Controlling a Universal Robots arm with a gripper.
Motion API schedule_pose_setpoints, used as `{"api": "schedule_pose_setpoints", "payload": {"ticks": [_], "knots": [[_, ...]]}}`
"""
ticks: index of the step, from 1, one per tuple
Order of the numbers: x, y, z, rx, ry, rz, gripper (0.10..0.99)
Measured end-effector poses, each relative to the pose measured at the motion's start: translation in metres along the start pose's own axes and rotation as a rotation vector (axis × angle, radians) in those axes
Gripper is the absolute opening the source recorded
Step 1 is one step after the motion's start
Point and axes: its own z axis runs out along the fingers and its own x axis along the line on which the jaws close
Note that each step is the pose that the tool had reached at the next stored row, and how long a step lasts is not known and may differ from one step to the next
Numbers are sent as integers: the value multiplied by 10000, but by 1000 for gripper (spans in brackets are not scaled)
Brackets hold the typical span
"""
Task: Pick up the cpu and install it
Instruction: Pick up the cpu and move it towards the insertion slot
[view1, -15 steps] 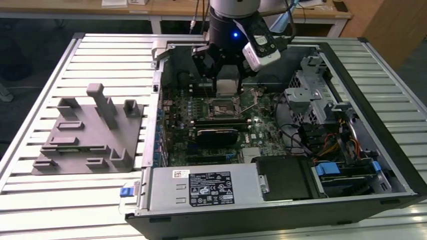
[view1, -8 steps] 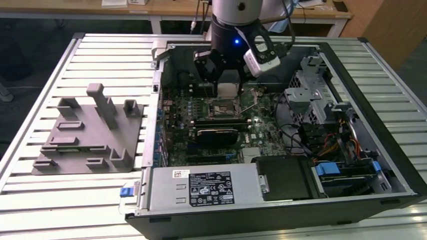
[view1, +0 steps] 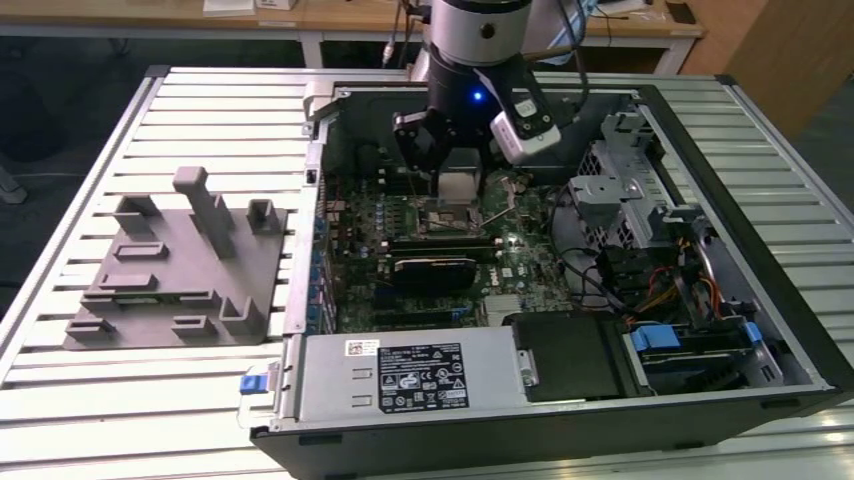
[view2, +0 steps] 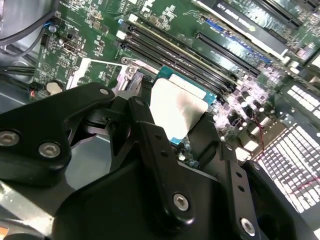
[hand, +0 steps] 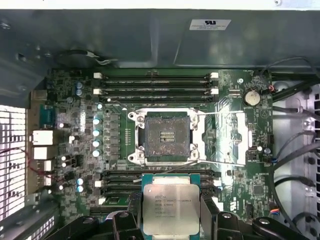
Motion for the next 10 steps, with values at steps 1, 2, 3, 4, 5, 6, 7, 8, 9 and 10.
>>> {"api": "schedule_pose_setpoints", "payload": {"ticks": [1,2,3,4,5,6,7,8,9,10], "knots": [[-6,3,19,0,10,1,541],[-12,6,37,2,19,1,541],[-18,9,56,1,28,1,541],[-23,11,74,1,36,2,541],[-29,13,92,1,45,2,541],[-36,14,106,1,50,2,541],[-43,14,109,3,52,3,541],[-47,13,110,3,53,2,541],[-46,13,110,3,53,3,541],[-48,13,111,2,52,3,541]]}}
